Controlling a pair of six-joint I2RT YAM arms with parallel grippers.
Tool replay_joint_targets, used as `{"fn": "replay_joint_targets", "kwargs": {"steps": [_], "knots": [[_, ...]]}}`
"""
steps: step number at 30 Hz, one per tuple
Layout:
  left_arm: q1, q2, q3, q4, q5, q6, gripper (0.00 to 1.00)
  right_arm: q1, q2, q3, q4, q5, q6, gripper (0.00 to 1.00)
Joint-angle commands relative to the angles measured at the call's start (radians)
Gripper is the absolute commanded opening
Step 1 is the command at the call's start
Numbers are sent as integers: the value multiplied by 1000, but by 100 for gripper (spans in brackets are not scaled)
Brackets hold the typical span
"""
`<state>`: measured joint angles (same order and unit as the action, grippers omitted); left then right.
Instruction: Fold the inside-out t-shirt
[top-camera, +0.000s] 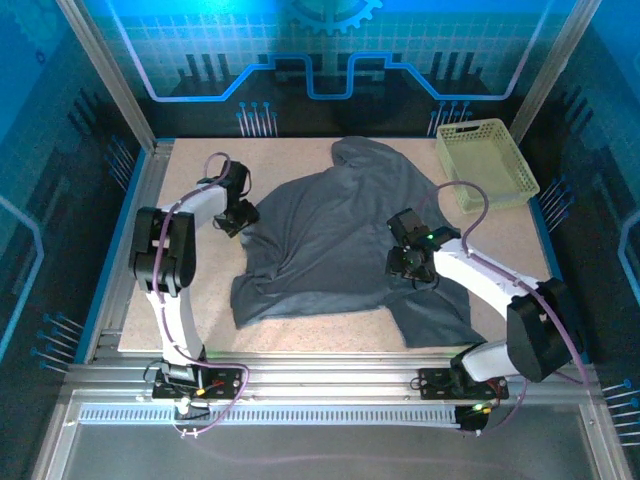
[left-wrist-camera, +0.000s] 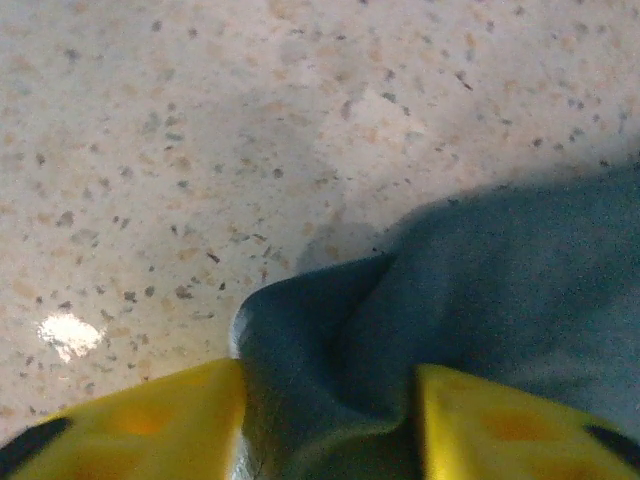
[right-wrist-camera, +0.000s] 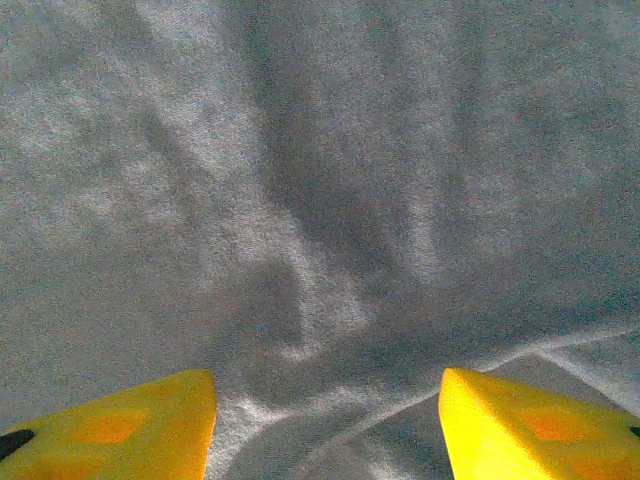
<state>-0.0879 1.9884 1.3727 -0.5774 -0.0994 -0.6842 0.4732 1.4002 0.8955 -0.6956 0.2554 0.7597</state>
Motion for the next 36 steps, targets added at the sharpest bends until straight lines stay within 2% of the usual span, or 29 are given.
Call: {"fn": "replay_joint_targets", "kwargs": {"steps": [1,4,6,10,12,14,18,21,23,26,28,30,36], "knots": [[-10,-5,49,-1,10,24,32,13,-34,-11,-12,25,10,62],[-84,-72,43,6,-75,71,13,13,-31,-5,-14,31,5,63],[-180,-144,16,22,-166,101,11,13,-28,-3,-16,35,4,63],[-440,-258,-47,40,-361,163,12,11,-23,2,-23,47,-1,63],[-567,-273,-78,35,-402,167,16,10,-21,2,-24,56,-2,64],[-684,-278,-121,54,-370,170,24,6,-21,3,-25,58,-4,64],[-839,-297,-197,111,-286,196,52,-2,-20,3,-32,62,-13,64],[-824,-349,-225,88,-281,171,62,-5,-20,0,-29,61,-14,64],[-765,-399,-248,85,-277,148,69,-4,-18,-3,-22,55,-13,64],[-651,-429,-251,72,-249,86,71,-4,-15,-7,-12,44,-8,64],[-583,-378,-194,40,-228,79,71,-4,-16,-10,-8,41,-7,64],[-560,-305,-119,19,-219,109,70,-4,-15,-10,-4,43,-9,64],[-562,-114,58,-1,-168,154,57,-4,-20,-9,-10,45,-15,65]]}}
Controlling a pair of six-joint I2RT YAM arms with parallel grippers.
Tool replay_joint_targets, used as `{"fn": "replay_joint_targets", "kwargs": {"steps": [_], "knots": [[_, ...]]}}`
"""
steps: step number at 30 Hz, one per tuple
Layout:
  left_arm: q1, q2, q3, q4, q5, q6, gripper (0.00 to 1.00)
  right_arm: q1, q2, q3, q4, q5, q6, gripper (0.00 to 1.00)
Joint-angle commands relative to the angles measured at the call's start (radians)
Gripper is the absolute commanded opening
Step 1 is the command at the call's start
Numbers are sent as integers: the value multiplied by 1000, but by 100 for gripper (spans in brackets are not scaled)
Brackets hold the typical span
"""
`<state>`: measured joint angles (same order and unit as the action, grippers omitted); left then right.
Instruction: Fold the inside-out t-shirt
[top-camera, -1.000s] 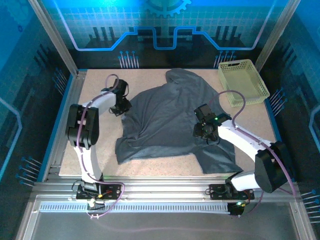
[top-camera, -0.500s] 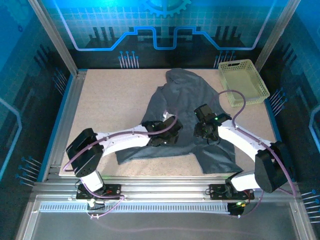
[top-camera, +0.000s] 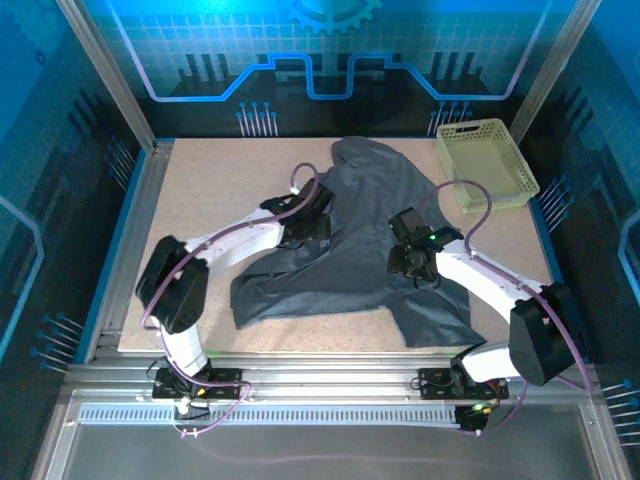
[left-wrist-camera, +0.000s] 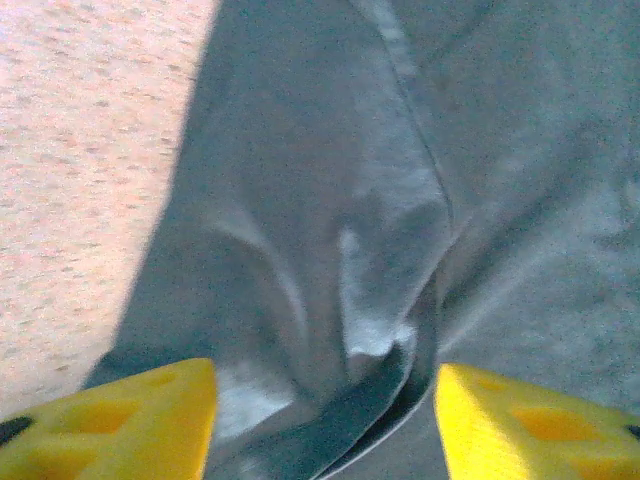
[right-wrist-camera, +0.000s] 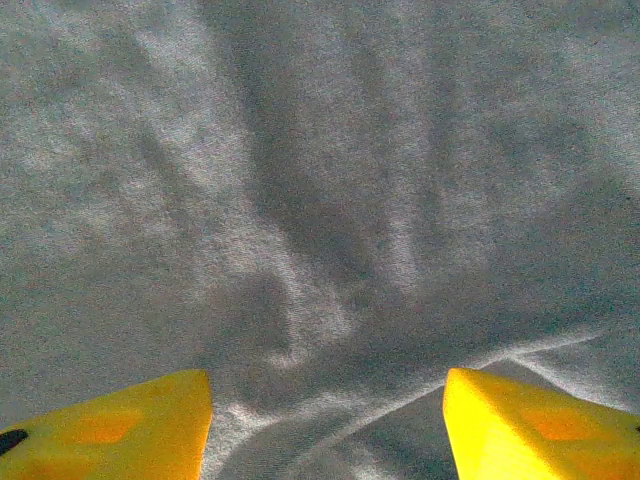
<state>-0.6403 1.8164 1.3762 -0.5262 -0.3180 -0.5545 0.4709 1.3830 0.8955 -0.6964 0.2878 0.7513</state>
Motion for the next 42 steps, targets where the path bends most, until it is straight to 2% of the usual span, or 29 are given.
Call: {"fn": "replay_joint_targets", "kwargs": {"steps": [1,5,9,16,31,38,42], "knots": [[-12,82,70,-56,59,28,56,-2,-5,-10,-8,11,-6,65],[-41,154,137,-80,64,55,49,-2,0,-10,6,3,-4,65],[-76,217,206,-120,7,81,41,-2,19,-10,17,-6,-4,65],[-96,322,312,-209,-98,89,34,-2,19,-10,15,-4,-10,65],[-107,408,372,-261,-167,89,33,-3,12,-41,17,-2,-6,65],[-107,389,363,-252,-182,80,13,-3,8,-46,17,1,-6,65],[-108,324,301,-205,-200,78,0,-3,8,-38,15,4,-10,65]]}}
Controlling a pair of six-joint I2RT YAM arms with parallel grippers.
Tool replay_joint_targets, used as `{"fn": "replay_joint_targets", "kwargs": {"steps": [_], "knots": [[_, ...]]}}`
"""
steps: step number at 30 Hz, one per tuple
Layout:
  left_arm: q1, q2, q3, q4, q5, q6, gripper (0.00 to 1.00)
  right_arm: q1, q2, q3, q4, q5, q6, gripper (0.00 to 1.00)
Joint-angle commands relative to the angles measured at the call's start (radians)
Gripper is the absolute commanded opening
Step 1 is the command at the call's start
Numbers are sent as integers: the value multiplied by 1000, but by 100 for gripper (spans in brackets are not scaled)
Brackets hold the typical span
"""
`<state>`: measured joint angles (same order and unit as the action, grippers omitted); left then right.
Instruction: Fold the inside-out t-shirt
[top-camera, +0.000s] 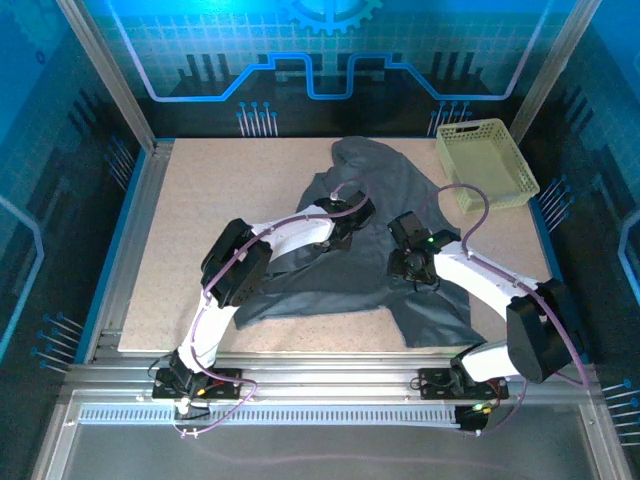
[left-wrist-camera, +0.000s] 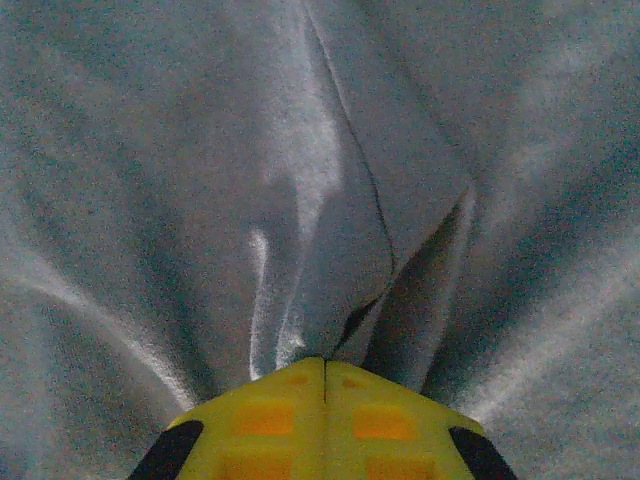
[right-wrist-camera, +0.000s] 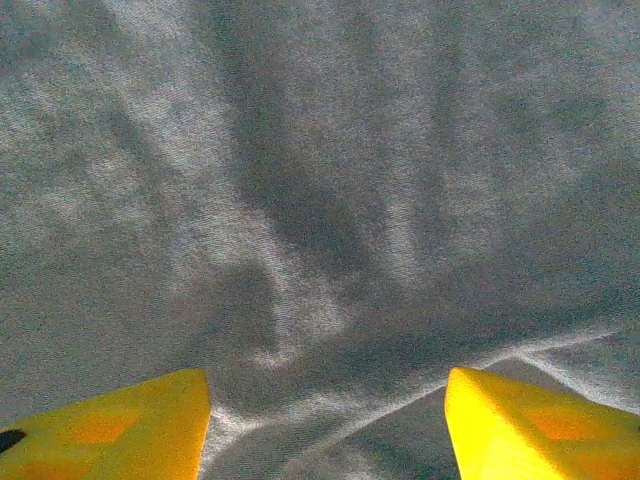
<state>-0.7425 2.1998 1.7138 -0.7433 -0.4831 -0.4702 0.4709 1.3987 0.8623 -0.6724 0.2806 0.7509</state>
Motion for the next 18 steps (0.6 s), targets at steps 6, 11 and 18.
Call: {"fn": "replay_joint_targets", "kwargs": {"steps": [6,11,18], "knots": [[-23,-327,-323,214,-58,-20,0,-11,31,70,2,13,-54,65],[-40,-569,-620,404,-5,-66,0,-20,120,165,62,-17,-117,65],[-53,-794,-941,613,103,-148,0,-18,349,353,209,-208,-213,65]]}}
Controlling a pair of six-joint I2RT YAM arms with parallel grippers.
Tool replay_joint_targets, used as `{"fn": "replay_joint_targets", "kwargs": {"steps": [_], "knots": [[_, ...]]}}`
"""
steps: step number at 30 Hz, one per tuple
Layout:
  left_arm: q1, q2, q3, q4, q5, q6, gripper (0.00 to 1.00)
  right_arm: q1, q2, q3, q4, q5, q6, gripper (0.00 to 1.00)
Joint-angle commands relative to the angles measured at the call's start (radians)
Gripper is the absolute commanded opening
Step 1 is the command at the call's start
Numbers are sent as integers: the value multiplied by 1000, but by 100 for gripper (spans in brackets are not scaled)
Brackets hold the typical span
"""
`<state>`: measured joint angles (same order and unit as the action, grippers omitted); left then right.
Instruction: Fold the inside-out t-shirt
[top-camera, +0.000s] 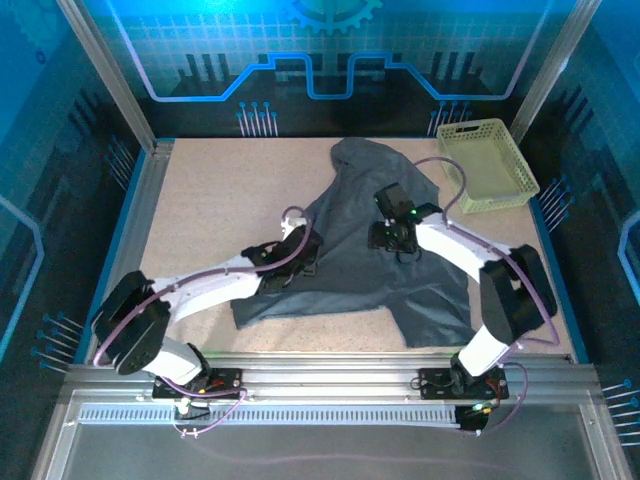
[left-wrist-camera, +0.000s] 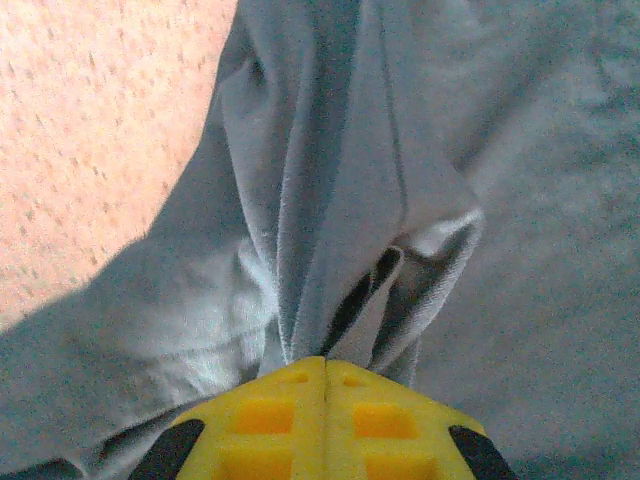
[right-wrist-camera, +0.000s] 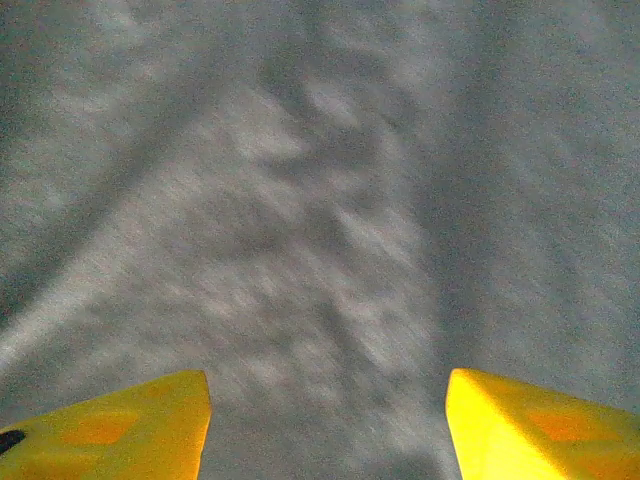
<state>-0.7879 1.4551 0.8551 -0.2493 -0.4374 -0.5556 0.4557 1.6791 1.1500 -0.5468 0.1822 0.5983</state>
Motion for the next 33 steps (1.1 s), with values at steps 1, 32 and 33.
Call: {"fn": "replay_joint_targets", "kwargs": {"steps": [1,32,33], "knots": [[-6,-74,-120,148,62,-71,0,5,92,90,100,-137,-71,65],[4,-194,-214,143,168,-98,44,229,284,205,146,-187,10,62],[4,-157,-186,135,181,-90,43,228,280,198,150,-181,12,62]]}}
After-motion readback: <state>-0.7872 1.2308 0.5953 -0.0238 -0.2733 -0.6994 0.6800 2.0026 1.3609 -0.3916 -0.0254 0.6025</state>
